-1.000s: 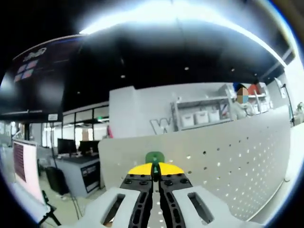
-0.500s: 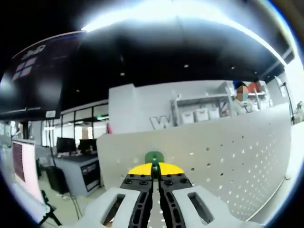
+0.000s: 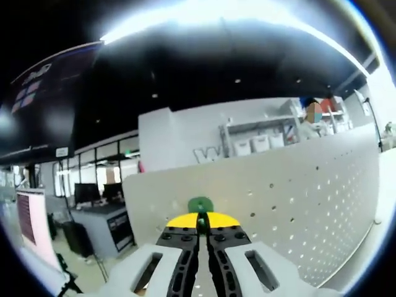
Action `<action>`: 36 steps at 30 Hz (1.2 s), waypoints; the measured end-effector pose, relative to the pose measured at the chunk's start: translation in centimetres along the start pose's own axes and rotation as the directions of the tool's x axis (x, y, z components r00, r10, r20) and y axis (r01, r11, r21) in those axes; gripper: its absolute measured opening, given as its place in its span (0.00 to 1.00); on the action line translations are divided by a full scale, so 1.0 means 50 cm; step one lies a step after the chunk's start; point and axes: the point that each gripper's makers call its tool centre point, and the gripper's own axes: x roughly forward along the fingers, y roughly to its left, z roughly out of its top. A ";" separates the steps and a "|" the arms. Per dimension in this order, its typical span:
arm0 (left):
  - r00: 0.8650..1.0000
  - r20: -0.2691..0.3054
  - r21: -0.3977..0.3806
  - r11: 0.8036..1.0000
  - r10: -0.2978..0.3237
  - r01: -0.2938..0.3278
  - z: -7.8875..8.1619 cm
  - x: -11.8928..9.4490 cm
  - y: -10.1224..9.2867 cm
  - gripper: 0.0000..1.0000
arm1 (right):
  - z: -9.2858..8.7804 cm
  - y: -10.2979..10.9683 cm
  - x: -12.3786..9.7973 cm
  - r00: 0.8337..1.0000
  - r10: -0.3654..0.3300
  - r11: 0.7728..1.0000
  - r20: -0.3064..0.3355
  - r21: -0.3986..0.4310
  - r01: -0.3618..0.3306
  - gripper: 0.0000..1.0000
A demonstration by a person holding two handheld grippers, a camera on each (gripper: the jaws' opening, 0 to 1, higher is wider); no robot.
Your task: Insert the hook assembly into the mounting plate slot until the hook locks in place.
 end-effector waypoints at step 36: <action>0.981 0.012 -0.108 0.975 -0.195 0.195 0.066 -0.180 -0.096 0.51 | 0.020 0.049 -0.001 0.996 0.074 0.997 0.042 -0.009 -0.074 0.32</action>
